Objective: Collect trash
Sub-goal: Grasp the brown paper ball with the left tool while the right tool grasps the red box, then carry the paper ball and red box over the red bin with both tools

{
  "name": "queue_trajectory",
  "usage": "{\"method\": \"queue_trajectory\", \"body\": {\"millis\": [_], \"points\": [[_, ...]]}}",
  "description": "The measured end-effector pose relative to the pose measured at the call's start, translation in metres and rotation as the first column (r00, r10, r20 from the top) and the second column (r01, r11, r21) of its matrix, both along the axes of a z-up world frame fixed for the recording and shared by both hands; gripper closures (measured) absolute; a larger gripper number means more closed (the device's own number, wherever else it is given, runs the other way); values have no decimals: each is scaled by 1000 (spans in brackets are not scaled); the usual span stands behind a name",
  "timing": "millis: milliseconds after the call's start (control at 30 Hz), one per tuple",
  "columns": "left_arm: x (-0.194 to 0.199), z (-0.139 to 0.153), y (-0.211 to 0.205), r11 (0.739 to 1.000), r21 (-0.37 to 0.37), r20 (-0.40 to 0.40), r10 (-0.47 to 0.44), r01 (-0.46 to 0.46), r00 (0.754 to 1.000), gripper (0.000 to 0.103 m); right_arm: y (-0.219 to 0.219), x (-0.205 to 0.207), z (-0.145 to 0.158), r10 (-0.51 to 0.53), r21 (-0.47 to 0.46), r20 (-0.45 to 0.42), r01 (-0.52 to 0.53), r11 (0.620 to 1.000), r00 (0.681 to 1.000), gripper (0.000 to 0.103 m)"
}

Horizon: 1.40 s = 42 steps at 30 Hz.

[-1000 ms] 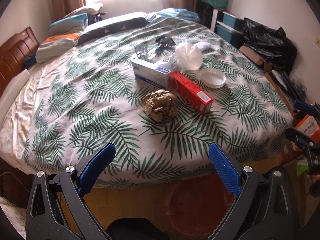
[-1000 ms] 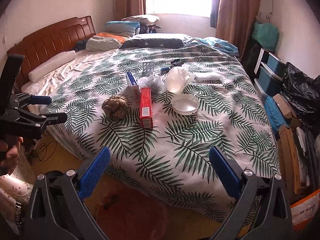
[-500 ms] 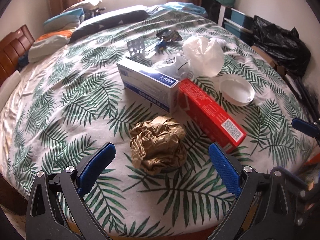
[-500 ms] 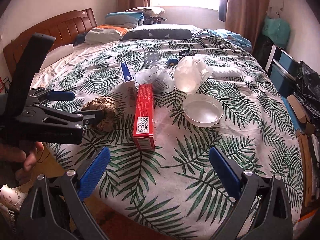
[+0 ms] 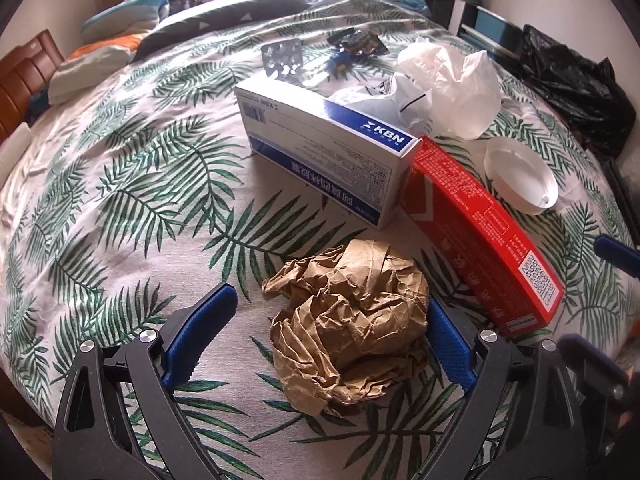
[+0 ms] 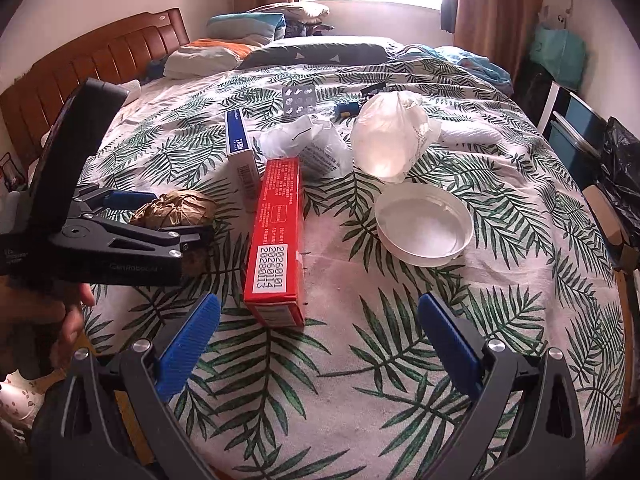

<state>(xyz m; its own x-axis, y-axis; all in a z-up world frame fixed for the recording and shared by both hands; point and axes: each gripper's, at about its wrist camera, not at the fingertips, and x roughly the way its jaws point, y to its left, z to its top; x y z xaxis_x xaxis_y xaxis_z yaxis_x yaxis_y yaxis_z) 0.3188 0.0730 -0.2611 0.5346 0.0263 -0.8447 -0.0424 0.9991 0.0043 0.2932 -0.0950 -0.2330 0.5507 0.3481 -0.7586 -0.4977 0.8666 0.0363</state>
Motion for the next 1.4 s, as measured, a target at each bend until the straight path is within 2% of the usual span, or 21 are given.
{"method": "queue_trajectory", "body": {"millis": [100, 200, 333, 433, 533, 600, 633, 733, 867, 1100, 1400], "points": [[1, -4, 4, 1000, -27, -8, -7, 7, 1000, 9, 11, 10, -6, 1, -13, 0, -1, 1000, 1000, 11], [2, -7, 8, 999, -50, -12, 8, -8, 1000, 5, 21, 22, -13, 2, -24, -14, -2, 1000, 1000, 23], [5, -8, 5, 1000, -6, -44, -10, 10, 999, 5, 31, 35, -21, -2, -43, -21, 1, 999, 1000, 32], [6, -8, 7, 999, 27, -37, 20, -19, 999, 6, 35, 42, -24, 2, -36, -30, -3, 999, 1000, 38], [7, -11, 10, 1000, -7, -25, 17, -17, 1000, 13, 40, 45, -28, 7, -54, -34, -9, 998, 999, 46], [6, -13, 10, 1000, -23, -18, 13, -13, 1000, 19, 43, 46, -30, 9, -58, -46, -12, 998, 999, 48], [6, -13, 9, 1000, -29, -14, 8, -8, 1000, 26, 45, 47, -31, 12, -61, -46, -15, 998, 999, 50], [5, -11, 2, 1000, 0, 1, 0, 0, 1000, 34, 48, 47, -34, 30, -57, -55, -33, 998, 998, 72], [0, -8, -5, 1000, 5, 9, -20, 20, 1000, 40, 40, 40, -30, 32, -16, -67, -33, 999, 997, 73], [-20, 6, -22, 998, -1, 33, -66, 66, 997, 41, 12, 7, -1, 33, 58, -45, -30, 998, 998, 73], [-84, 43, -68, 986, -21, 77, -164, 166, 983, 41, -30, -68, 31, 36, 121, -31, -32, 992, 999, 73]]}}
